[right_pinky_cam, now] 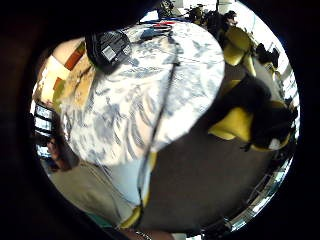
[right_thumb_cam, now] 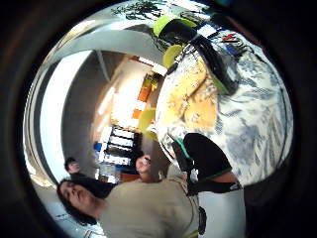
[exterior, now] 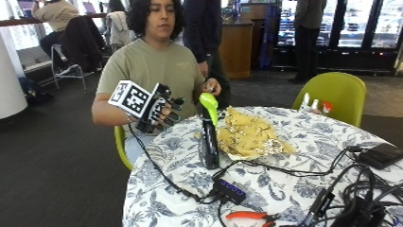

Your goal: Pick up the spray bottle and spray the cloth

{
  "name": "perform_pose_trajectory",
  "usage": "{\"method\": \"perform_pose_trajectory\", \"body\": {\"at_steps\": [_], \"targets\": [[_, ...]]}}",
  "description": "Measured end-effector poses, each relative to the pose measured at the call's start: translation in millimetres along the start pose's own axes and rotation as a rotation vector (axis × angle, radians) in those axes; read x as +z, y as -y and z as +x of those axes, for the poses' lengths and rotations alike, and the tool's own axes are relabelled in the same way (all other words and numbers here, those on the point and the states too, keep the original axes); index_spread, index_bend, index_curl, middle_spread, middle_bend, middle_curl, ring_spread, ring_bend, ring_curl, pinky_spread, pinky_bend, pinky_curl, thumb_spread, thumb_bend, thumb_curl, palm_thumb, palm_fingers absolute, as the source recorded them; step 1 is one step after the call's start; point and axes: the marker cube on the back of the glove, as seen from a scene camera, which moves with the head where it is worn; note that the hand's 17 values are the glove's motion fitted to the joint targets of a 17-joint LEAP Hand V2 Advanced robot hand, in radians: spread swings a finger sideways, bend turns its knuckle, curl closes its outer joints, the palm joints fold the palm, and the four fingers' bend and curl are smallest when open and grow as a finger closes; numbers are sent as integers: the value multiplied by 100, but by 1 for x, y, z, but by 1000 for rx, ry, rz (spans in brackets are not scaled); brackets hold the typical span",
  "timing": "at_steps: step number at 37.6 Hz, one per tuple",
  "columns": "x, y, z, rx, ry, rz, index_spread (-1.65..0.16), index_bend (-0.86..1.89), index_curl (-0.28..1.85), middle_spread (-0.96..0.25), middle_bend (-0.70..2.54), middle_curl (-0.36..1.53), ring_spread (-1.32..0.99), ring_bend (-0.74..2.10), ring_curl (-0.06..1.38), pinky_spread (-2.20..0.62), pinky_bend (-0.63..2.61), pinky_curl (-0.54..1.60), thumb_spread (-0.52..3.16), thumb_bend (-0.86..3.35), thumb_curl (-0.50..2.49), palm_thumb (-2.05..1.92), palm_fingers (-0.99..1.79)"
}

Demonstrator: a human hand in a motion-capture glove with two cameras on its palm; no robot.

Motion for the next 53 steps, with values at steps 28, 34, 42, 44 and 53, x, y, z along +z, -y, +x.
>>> {"method": "perform_pose_trajectory", "body": {"at_steps": [28,34,42,44,53], "targets": [[81,154,1,272,316,417,-28,10,19,0,29,34,-6,52,31,14,26,32,97,-2,36,79,34],[82,170,10,201,320,464,-27,12,19,-1,31,36,-8,54,33,11,24,32,96,-2,37,79,39],[80,192,18,110,377,380,-26,13,21,-1,25,35,-10,55,34,5,25,34,94,-3,37,78,40],[80,196,19,86,357,384,-26,13,21,0,24,35,-11,55,34,5,25,34,94,-3,37,77,39],[76,212,25,72,341,372,-25,12,22,0,21,35,-13,53,34,2,27,35,93,-3,37,75,40]]}}
